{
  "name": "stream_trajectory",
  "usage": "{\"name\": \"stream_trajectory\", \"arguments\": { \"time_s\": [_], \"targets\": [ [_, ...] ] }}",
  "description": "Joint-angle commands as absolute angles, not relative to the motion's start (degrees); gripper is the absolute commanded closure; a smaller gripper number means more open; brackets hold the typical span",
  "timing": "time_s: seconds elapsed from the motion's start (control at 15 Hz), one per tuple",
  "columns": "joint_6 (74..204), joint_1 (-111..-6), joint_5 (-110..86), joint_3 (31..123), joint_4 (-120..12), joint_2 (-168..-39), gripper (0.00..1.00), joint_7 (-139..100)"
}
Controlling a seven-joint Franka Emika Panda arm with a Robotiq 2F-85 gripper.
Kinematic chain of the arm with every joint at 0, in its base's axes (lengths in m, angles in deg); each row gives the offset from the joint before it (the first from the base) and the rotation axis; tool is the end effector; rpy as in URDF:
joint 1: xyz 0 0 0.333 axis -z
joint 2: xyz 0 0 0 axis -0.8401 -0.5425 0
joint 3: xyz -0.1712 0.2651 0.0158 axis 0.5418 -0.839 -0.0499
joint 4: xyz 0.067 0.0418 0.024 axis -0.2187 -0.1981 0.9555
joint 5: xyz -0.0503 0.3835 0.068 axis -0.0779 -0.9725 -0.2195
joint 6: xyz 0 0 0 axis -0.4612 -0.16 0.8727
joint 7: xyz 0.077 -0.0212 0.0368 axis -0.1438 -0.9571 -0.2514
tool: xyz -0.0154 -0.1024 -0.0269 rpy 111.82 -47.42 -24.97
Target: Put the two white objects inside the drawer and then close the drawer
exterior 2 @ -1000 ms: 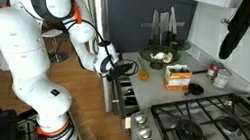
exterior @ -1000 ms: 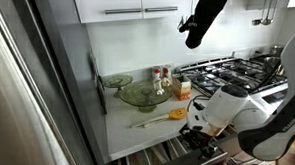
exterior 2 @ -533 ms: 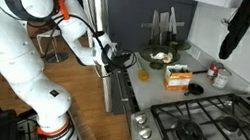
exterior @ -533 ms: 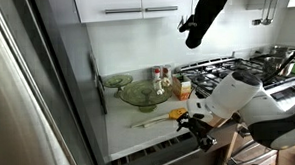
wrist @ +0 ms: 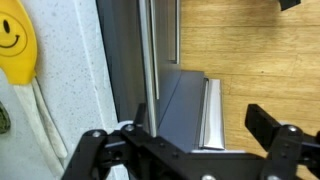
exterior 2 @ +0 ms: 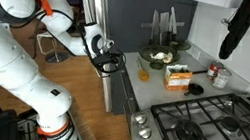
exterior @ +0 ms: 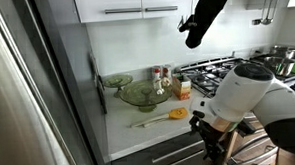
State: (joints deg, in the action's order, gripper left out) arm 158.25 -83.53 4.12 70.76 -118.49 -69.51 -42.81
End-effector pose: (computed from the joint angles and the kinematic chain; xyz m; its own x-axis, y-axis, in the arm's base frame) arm 0.3528 0.2042 0.3402 0.4227 0.8962 0.1350 0.8502 -0.4437 0.2833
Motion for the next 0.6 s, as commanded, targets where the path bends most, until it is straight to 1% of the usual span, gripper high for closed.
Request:
{"name": "stream_trajectory", "arguments": {
  "time_s": [0.0,0.53],
  "targets": [
    [150.74,-80.06,-2.54,65.15,-119.76,-63.15,0.00,-36.03],
    [143.16,-74.89,-9.77,60.60,-118.28,-55.24,0.00,-19.23]
  ]
}}
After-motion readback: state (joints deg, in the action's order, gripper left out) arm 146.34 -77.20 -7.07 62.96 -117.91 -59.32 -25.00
